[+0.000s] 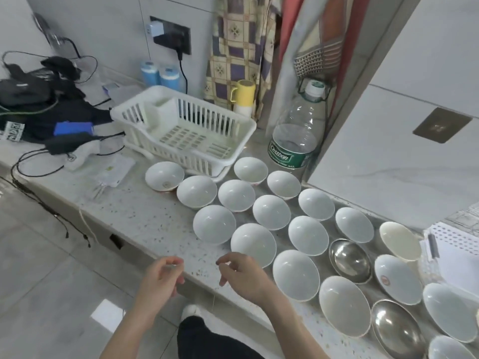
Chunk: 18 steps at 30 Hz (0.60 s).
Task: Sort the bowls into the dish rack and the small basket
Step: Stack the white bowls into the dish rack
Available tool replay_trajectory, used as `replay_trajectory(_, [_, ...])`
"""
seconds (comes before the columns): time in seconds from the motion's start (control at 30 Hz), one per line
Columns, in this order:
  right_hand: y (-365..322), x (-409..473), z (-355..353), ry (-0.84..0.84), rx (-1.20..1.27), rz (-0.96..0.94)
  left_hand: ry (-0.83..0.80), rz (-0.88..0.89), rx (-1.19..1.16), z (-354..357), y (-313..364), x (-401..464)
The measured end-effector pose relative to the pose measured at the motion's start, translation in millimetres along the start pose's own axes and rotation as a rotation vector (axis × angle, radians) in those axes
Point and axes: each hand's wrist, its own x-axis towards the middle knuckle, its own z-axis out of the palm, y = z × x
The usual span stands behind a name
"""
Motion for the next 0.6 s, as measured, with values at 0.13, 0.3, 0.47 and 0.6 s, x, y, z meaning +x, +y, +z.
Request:
replay_trajectory(0.13, [-28.8,44.7,11.0,-0.051,0.013,0.013,0.004,-0.033,0.026,-22.3,10.3,41.4])
replay_trajectory(0.3, [-65.2,98.3,16.7,-0.057,0.132,0.013,0.0,-0.055,0.063,-52.8,38.3,104.8])
replay_trajectory(0.47, [-89.8,132.5,20.3,-0.085,0.27,0.085,-0.007,-0.091,0.074,-71.0,61.5,154.3])
replay_trajectory(0.6, [-102.7,143.5,25.0,-0.112,0.576,0.19,0.009,-0.146,0.042,-77.8,70.6,176.3])
